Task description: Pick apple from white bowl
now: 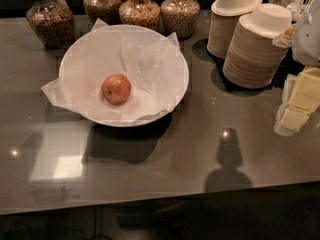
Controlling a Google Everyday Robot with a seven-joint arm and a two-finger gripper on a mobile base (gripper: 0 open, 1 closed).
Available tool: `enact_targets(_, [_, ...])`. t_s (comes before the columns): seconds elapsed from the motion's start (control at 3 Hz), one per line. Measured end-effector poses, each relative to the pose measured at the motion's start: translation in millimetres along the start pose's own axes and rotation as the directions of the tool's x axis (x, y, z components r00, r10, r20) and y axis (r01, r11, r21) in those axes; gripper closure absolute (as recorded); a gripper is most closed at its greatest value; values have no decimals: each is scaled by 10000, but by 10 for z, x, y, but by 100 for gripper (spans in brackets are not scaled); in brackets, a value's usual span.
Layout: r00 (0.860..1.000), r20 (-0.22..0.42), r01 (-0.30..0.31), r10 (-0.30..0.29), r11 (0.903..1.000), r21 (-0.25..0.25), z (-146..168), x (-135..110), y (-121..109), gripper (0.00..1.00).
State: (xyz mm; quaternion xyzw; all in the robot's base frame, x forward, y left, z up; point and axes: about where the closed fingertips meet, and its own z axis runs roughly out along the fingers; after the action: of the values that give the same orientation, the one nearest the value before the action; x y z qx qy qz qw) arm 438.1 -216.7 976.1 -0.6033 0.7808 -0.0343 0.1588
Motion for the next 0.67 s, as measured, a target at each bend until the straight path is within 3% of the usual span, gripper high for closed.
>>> enact_targets(0.67, [9993,370,57,-59,10000,44,1,-77,-30,0])
